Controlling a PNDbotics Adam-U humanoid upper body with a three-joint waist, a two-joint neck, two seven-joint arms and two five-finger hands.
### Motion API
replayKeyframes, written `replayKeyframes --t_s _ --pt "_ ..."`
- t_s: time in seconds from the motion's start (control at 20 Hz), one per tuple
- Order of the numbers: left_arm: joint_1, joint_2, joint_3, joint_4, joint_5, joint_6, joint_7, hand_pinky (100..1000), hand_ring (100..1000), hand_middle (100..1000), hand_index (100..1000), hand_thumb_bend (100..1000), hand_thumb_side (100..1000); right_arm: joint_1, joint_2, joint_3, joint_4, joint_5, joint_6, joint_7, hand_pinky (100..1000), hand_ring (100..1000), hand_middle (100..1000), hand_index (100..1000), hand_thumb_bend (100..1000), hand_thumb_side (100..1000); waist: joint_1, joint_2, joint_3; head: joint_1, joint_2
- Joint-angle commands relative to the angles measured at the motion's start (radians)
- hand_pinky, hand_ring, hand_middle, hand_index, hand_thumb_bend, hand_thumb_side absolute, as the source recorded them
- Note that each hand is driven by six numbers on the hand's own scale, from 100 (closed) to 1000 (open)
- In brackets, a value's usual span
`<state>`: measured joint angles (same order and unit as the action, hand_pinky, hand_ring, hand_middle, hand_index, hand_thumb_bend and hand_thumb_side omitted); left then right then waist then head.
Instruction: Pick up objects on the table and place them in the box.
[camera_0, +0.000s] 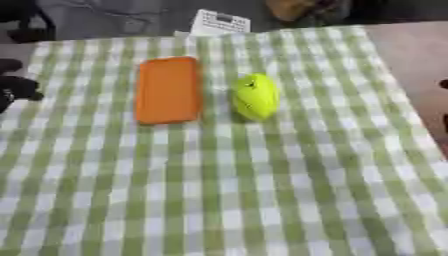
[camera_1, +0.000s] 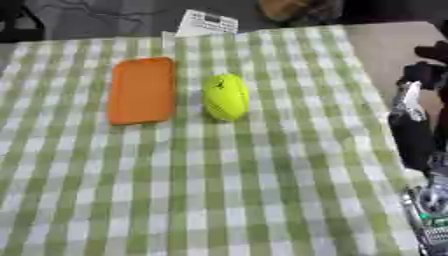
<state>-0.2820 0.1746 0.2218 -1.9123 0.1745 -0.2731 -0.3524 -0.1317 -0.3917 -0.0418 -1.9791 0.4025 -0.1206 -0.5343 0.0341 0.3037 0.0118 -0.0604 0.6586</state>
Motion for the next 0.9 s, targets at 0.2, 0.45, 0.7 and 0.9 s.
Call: replayKeyframes --t_s 0.2,0.45,0.7,0.9 --pt "-0.004 0.014 0.0 -0.018 0.004 0.001 -0.003 653 682 729 785 156 948 -0.001 -0.02 0.001 -0.021 -0.003 -0.002 0.006 578 659 707 876 100 653 -0.018 -0.04 -0.001 -0.001 0.003" --pt "-0.003 0.014 0.0 -0.018 0.007 0.003 -0.002 653 682 730 786 156 948 0.003 -0.022 0.001 -0.021 -0.006 -0.001 0.009 579 660 709 876 100 652 -0.021 -0.048 0.005 0.003 0.009" --pt "-0.003 0.014 -0.001 -0.019 0.006 0.005 -0.004 653 676 724 786 156 949 0.004 -0.022 0.002 -0.021 -0.007 -0.001 0.012 579 660 709 877 100 653 -0.022 -0.05 0.008 0.01 0.01" --pt "-0.003 0.014 -0.002 -0.018 0.005 0.005 -0.005 653 674 723 780 156 949 0.004 -0.022 0.002 -0.021 -0.007 0.0 0.013 579 661 709 877 100 654 -0.02 -0.05 0.007 0.008 0.007"
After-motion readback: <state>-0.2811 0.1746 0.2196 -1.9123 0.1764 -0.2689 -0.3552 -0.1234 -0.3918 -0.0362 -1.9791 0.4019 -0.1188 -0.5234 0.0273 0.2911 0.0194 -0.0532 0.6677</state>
